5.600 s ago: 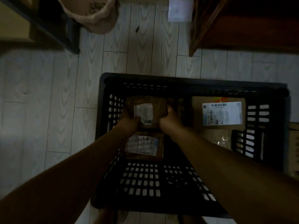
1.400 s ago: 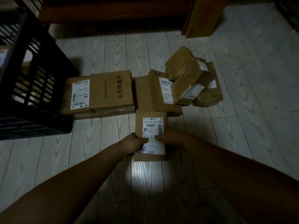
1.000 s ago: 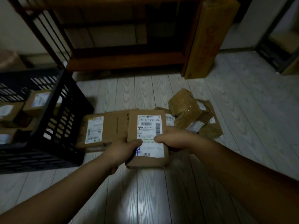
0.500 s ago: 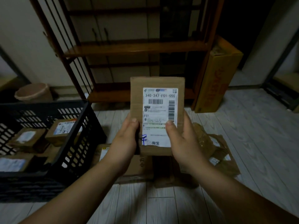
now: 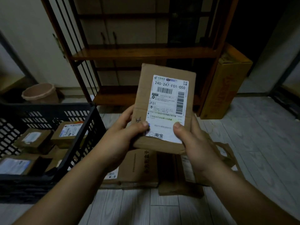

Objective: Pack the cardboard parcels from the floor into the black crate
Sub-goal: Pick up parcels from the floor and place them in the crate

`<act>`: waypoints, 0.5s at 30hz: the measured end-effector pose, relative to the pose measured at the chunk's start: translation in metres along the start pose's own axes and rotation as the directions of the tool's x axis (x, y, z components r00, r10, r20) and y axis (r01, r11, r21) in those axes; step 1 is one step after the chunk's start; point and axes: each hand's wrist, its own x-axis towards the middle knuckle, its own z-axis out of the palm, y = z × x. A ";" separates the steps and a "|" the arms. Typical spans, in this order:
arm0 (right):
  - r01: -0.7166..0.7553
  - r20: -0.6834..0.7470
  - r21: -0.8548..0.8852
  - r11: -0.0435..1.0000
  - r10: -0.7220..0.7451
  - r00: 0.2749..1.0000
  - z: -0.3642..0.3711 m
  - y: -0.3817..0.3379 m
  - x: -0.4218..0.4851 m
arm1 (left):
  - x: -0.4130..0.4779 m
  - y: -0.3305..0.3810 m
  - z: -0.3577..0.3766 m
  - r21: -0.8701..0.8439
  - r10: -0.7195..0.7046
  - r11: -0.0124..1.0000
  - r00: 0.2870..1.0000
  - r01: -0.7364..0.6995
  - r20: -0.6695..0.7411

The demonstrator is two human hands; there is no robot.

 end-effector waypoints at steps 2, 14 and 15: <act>-0.040 -0.016 0.011 0.999 0.040 0.999 0.009 0.005 -0.003 | -0.002 0.002 -0.006 0.000 -0.013 1.000 1.000 0.013 -0.018; -0.121 -0.333 0.145 0.982 0.163 0.929 0.021 -0.061 -0.005 | -0.033 0.042 -0.013 -0.199 -0.320 0.939 0.921 0.279 -0.221; -0.115 -0.374 0.163 0.980 0.169 0.912 0.028 -0.077 -0.003 | -0.037 0.055 -0.006 -0.280 -0.342 0.920 0.910 0.273 -0.236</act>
